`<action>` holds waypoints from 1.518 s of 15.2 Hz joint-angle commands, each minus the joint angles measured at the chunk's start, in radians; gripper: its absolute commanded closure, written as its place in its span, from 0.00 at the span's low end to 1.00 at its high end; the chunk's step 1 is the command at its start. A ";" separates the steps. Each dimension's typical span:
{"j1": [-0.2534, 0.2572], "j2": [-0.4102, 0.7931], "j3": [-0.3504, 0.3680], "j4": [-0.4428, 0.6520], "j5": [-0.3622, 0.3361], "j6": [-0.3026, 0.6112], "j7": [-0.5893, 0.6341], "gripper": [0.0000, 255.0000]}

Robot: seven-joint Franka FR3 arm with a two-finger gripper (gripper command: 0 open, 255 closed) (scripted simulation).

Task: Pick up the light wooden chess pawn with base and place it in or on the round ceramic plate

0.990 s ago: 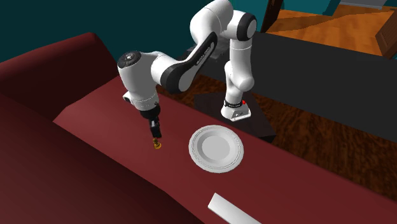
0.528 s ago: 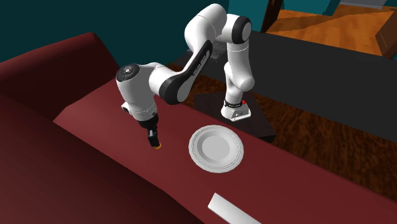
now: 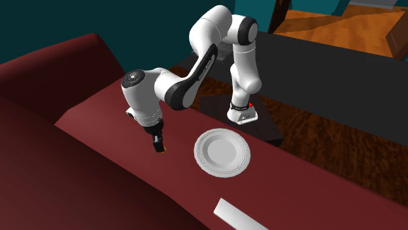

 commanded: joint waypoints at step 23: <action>0.000 -0.027 0.005 0.116 0.017 -0.139 -0.011 1.00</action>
